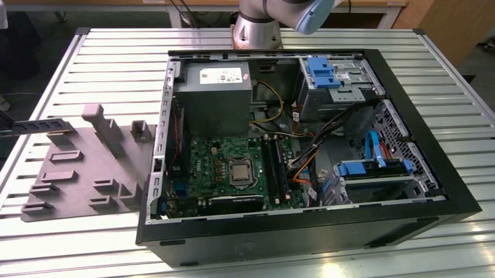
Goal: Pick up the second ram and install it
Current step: 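Pick up the second ram and move it above second insertion slot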
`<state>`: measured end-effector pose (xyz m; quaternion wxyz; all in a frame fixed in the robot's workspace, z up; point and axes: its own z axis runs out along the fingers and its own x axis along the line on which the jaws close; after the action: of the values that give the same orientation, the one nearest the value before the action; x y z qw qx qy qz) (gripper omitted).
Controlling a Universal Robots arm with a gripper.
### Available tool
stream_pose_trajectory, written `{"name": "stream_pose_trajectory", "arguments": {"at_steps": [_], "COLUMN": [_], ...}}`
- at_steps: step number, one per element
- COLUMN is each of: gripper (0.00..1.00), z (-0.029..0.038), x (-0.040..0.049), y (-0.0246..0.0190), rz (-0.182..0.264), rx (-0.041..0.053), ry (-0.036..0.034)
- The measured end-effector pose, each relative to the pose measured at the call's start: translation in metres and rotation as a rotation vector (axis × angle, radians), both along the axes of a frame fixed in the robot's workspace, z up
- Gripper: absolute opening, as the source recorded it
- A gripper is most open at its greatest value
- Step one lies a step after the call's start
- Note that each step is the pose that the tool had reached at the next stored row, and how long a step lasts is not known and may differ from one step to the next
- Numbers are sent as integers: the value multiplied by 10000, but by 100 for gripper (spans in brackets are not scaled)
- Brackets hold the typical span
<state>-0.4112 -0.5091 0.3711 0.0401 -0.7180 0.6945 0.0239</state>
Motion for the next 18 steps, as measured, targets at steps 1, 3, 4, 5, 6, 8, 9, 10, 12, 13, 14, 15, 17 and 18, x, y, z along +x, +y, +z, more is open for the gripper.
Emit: {"name": "stream_pose_trajectory", "arguments": {"at_steps": [1,3,4,5,6,8,9,10,12,13,14,15,17,18], "gripper": [12,12,12,12,12,12,12,12,12,12,12,12,12,12], "z": [7,26,35,46,56,73,81,88,98,102,107,112,122,128], "x": [0,0,0,0,0,0,0,0,0,0,0,0,0,0], "y": [0,0,0,0,0,0,0,0,0,0,0,0,0,0], "rz": [0,0,0,1,0,0,0,0,0,1,0,1,0,0], "rx": [1,2,2,2,3,6,7,7,8,10,12,14,15,16], "ry": [-1,-3,-5,-7,-7,-11,-12,-13,-15,-16,-17,-19,-24,-27]}}
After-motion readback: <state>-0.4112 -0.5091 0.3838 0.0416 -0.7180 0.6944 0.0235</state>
